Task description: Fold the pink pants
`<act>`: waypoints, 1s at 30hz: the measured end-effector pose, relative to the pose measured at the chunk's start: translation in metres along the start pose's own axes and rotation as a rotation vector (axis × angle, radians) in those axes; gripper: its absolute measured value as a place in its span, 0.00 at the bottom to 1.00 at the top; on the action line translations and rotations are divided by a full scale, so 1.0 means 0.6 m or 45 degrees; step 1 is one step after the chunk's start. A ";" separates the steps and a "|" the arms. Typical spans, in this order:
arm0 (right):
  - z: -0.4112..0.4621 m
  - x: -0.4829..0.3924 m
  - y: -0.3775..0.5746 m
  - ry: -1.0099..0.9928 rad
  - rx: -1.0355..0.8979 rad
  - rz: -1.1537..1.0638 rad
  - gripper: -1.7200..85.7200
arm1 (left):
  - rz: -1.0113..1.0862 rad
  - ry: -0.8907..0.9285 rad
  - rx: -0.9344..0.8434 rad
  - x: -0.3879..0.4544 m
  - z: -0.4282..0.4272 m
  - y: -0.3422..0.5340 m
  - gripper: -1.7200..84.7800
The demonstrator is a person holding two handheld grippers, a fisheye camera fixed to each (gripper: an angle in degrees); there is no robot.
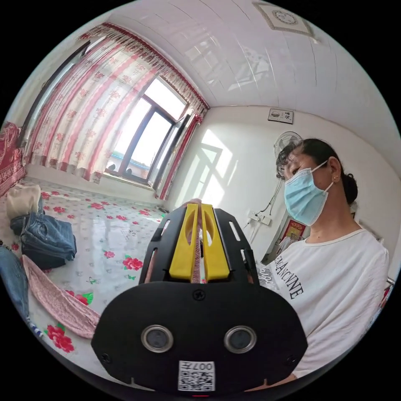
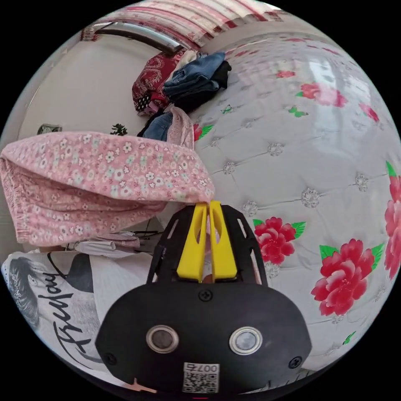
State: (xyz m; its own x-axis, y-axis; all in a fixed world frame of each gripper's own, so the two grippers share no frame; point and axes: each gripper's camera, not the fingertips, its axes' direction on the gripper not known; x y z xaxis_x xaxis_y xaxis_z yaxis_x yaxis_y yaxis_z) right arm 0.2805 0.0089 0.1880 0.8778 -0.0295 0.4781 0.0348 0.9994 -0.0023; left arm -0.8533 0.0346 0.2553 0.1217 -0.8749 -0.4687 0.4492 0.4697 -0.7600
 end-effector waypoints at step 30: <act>-0.316 -0.082 0.169 0.650 0.306 -0.005 0.04 | -0.670 -0.750 -1.002 -0.440 0.159 0.329 0.01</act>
State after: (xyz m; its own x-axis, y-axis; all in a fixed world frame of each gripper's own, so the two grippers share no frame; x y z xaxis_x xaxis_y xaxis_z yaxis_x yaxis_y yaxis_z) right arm 0.3316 0.1082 -0.0025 0.9997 0.0211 -0.0081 -0.0187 0.9737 0.2271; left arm -0.7120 0.3473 0.2721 0.5756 -0.8082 0.1240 -0.0923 -0.2150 -0.9722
